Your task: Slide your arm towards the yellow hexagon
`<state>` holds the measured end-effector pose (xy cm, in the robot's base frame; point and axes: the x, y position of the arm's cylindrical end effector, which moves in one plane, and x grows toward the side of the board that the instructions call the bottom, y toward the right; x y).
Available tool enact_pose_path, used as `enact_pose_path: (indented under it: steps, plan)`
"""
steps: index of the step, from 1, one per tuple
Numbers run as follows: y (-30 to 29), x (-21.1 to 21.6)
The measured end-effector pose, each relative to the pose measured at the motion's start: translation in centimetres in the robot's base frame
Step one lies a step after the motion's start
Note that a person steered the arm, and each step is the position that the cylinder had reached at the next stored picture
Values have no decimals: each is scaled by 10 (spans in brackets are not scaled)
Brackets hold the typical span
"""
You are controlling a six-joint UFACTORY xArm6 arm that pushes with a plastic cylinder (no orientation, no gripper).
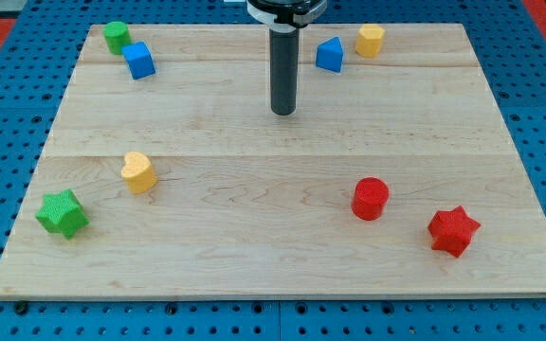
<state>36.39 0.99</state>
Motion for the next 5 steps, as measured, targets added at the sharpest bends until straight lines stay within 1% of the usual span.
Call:
enact_pose_path:
  steps: [5]
  plan:
    - [3, 0]
